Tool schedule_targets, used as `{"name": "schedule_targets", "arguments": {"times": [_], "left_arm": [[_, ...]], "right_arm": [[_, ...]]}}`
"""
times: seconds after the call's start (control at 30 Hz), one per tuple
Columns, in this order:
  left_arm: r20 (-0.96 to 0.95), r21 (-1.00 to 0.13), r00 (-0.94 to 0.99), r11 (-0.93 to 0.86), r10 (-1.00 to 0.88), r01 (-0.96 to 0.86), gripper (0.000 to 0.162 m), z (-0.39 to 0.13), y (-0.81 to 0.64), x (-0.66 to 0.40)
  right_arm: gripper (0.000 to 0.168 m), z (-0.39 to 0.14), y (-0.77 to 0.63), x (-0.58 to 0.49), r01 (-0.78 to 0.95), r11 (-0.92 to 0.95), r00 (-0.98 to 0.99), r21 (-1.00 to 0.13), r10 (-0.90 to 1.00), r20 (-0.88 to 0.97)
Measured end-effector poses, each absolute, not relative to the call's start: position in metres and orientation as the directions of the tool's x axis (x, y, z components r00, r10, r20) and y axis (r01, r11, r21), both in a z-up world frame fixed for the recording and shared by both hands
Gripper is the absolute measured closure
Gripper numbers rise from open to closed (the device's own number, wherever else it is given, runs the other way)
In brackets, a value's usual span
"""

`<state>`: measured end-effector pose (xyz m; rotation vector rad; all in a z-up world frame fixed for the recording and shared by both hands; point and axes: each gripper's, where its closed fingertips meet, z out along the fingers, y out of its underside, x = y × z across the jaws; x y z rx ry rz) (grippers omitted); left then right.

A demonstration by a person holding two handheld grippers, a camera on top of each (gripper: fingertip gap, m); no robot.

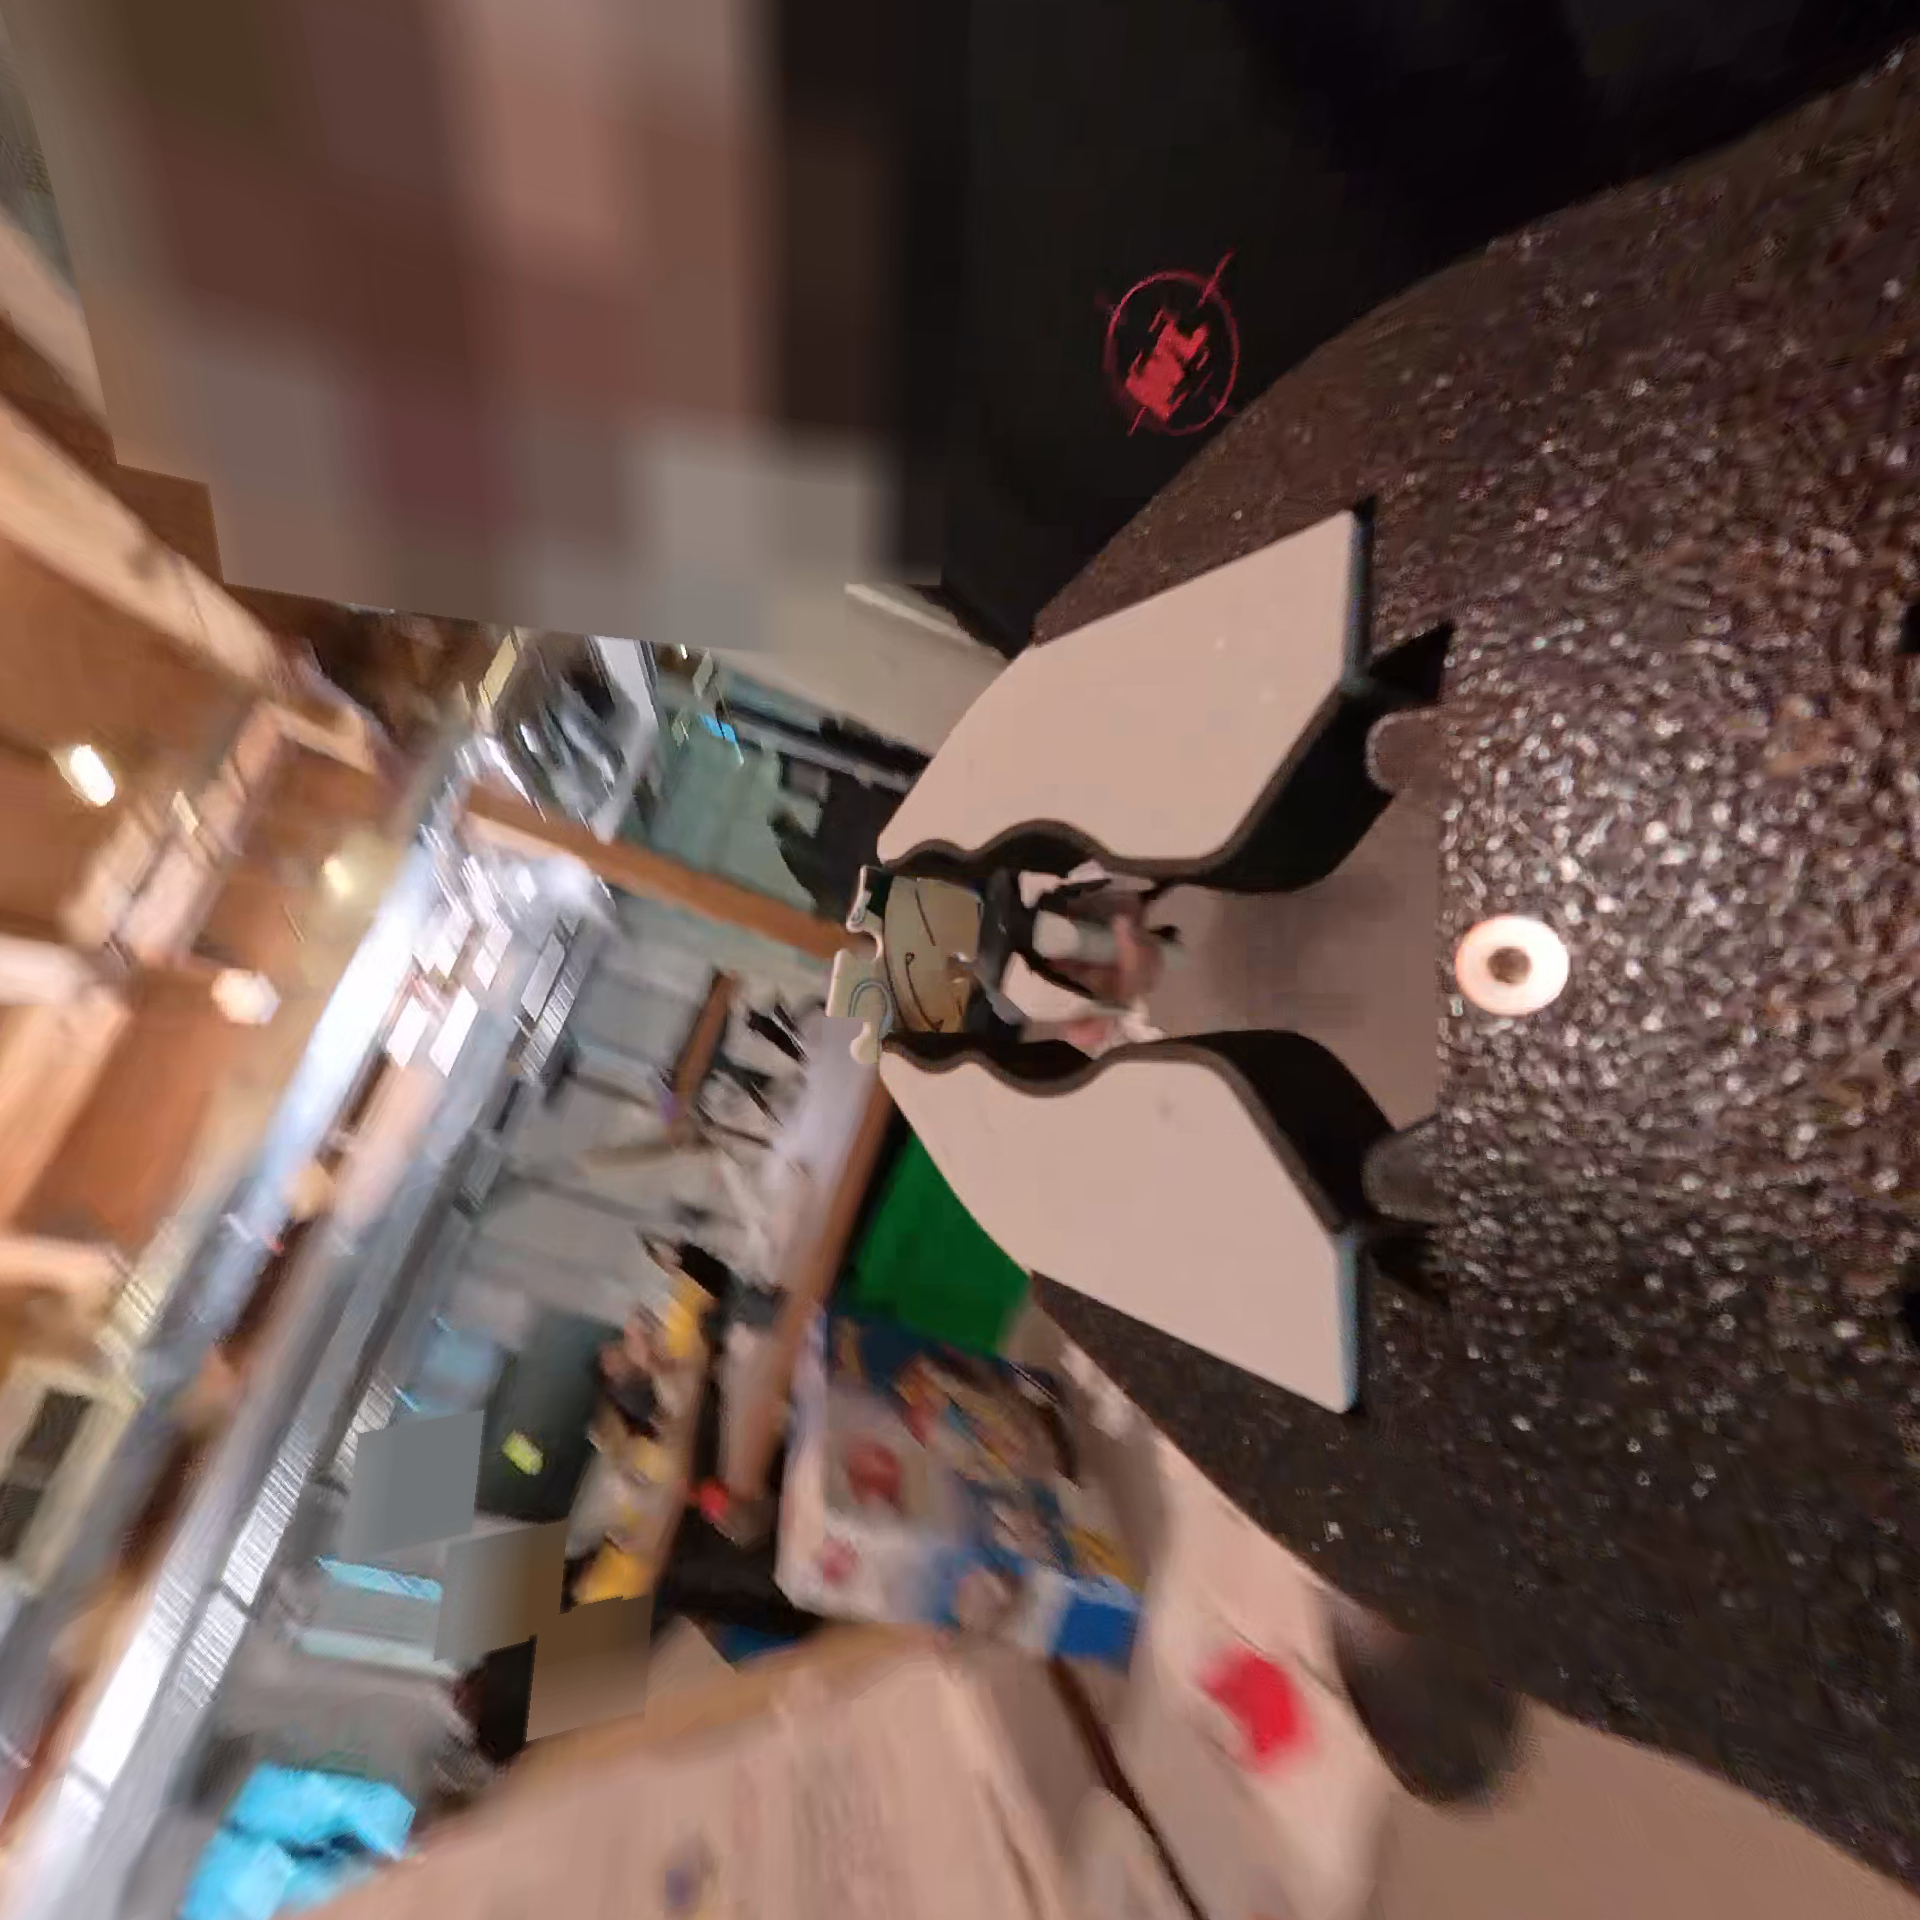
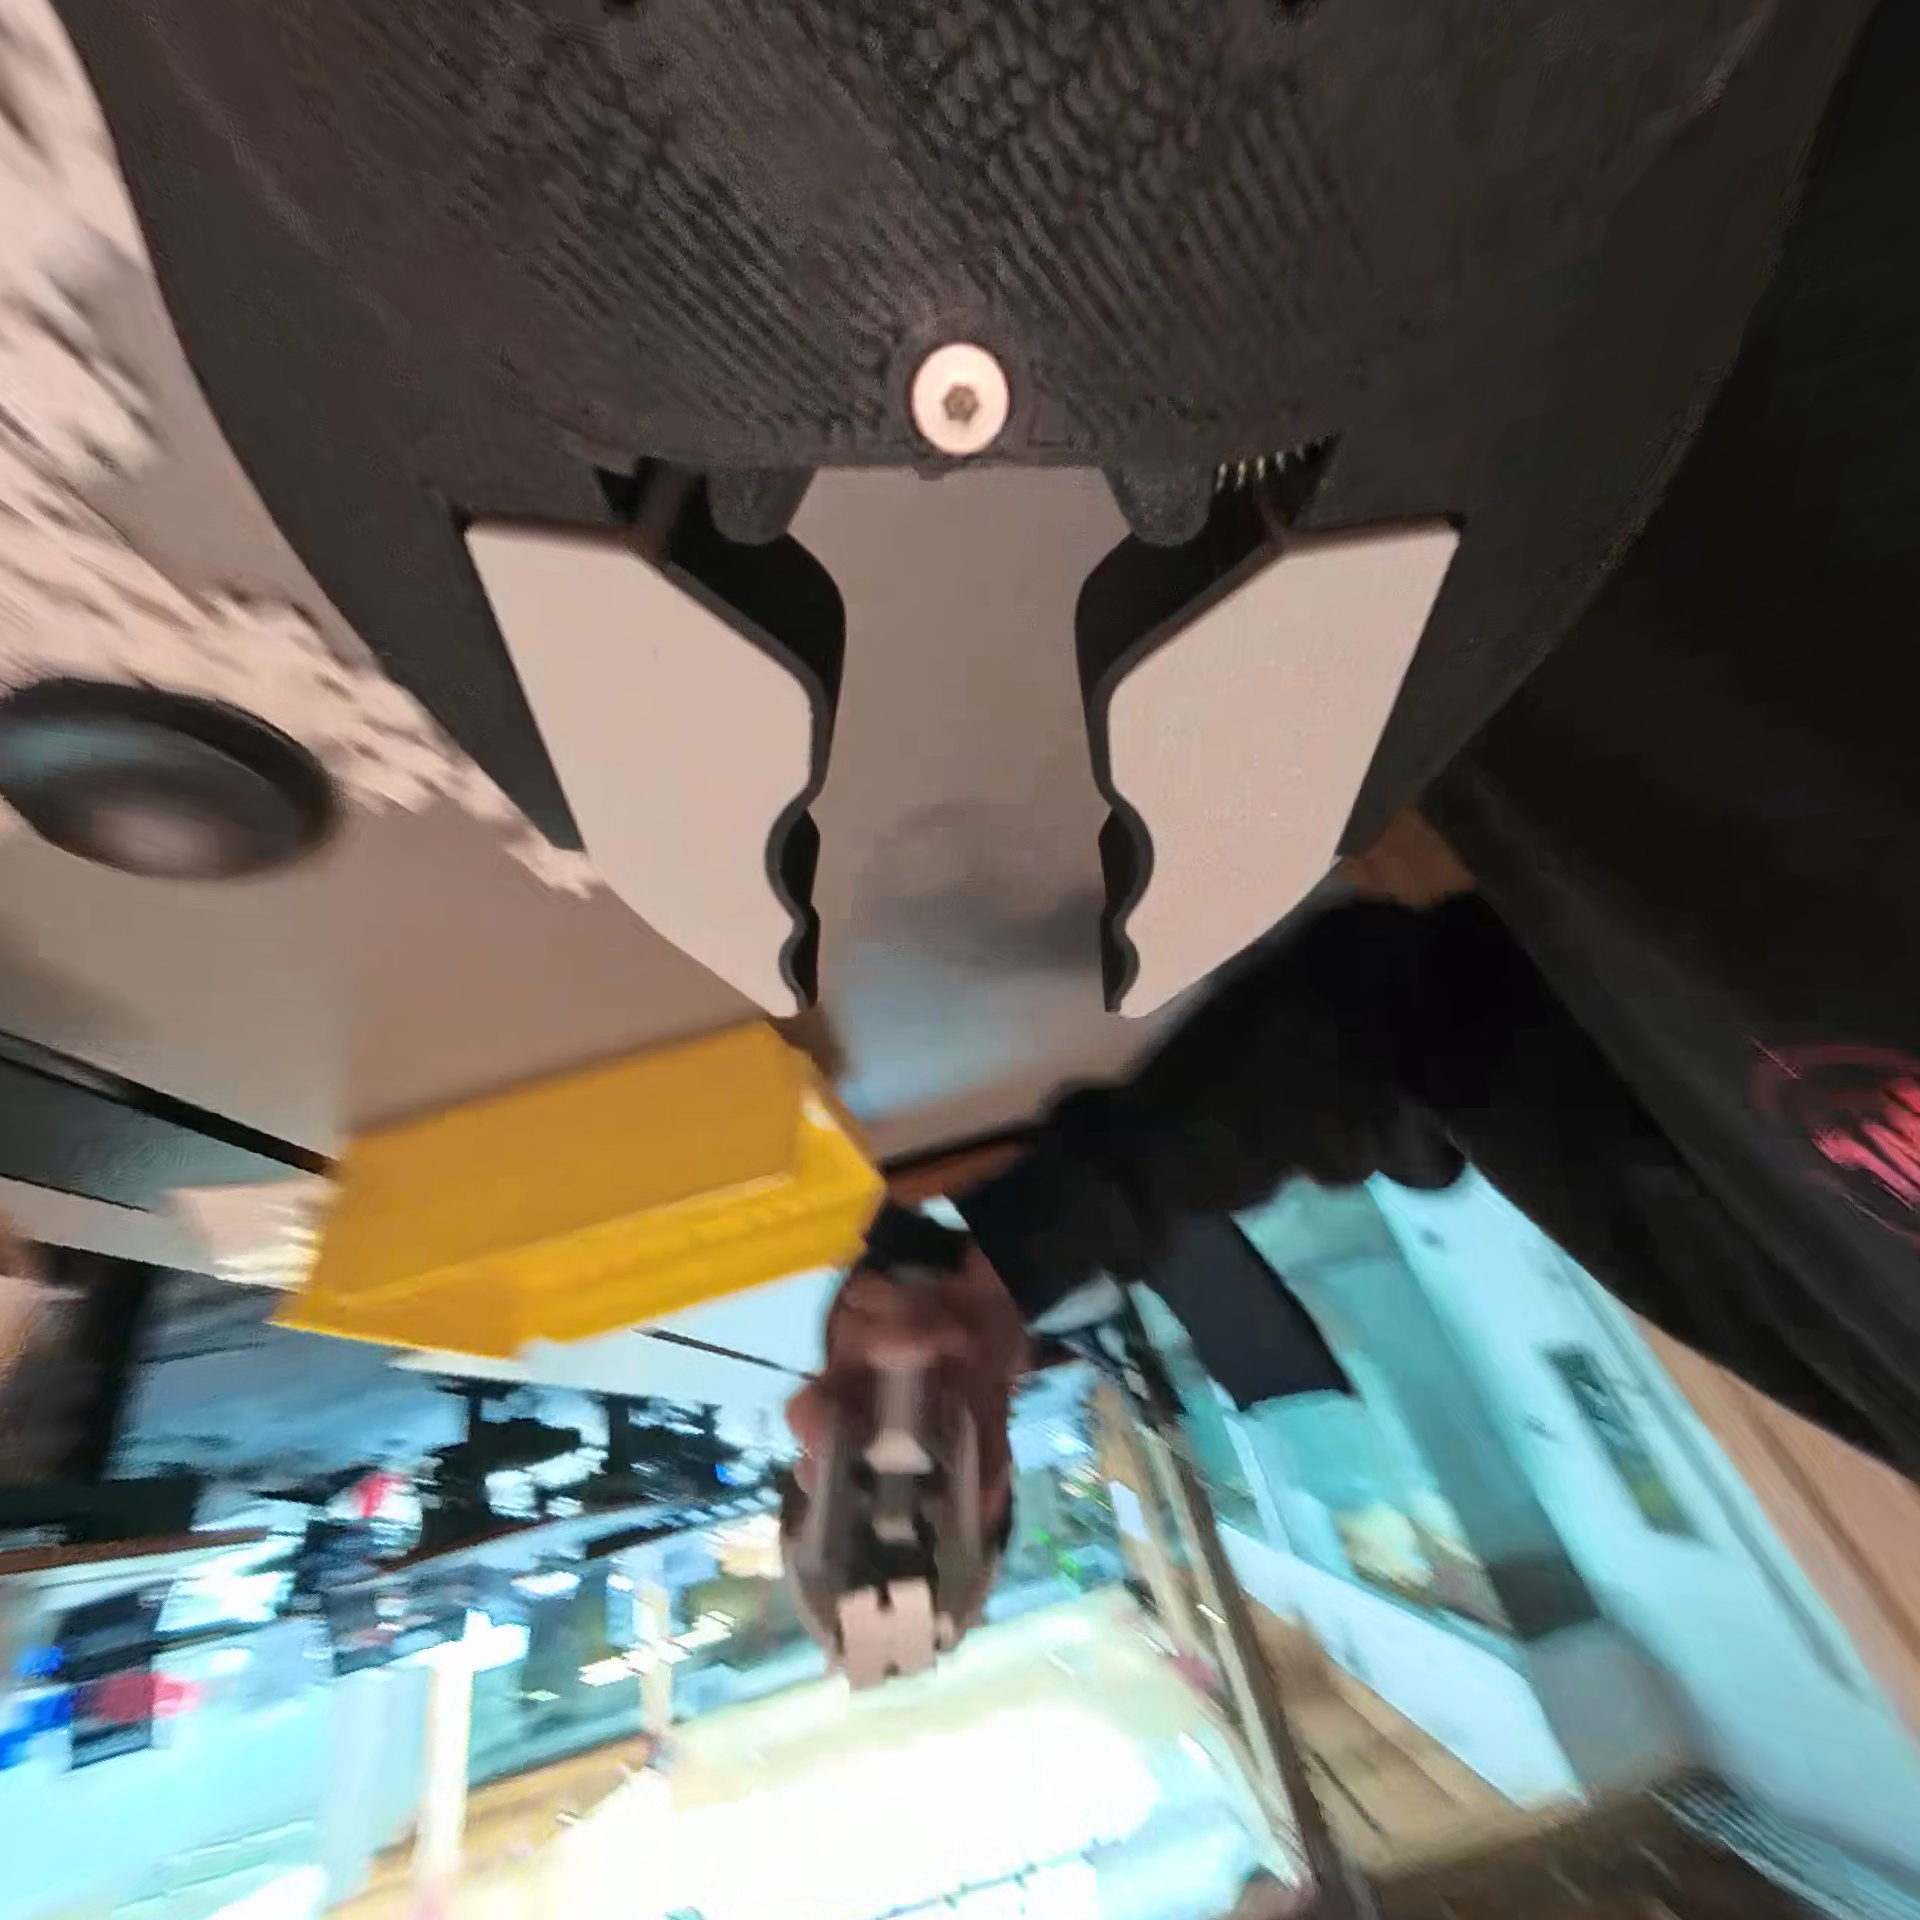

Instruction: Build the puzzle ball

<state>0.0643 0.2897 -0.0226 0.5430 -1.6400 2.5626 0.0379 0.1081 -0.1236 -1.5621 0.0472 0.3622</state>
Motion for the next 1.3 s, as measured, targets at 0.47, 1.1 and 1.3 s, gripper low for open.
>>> {"name": "schedule_targets", "arguments": {"times": [0.47,1.1,1.3], "left_arm": [[-0.033,-0.762,-0.999,-0.648,0.039,0.000,0.135,-0.054,0.176,0.034],[-0.023,-0.896,-0.992,-0.438,-0.123,0.075,0.139,-0.076,0.154,0.032],[-0.016,-0.972,-0.969,-0.224,-0.247,0.073,0.126,-0.103,0.147,0.043]], "right_arm": [[0.137,-0.071,0.170,0.017,-0.756,0.016,0.580,-0.655,0.480,-0.658],[0.165,-0.097,0.142,0.035,-0.675,-0.064,0.665,-0.735,0.378,-0.643],[0.166,-0.135,0.071,0.076,-0.457,-0.298,0.855,-0.838,0.113,-0.506]]}}
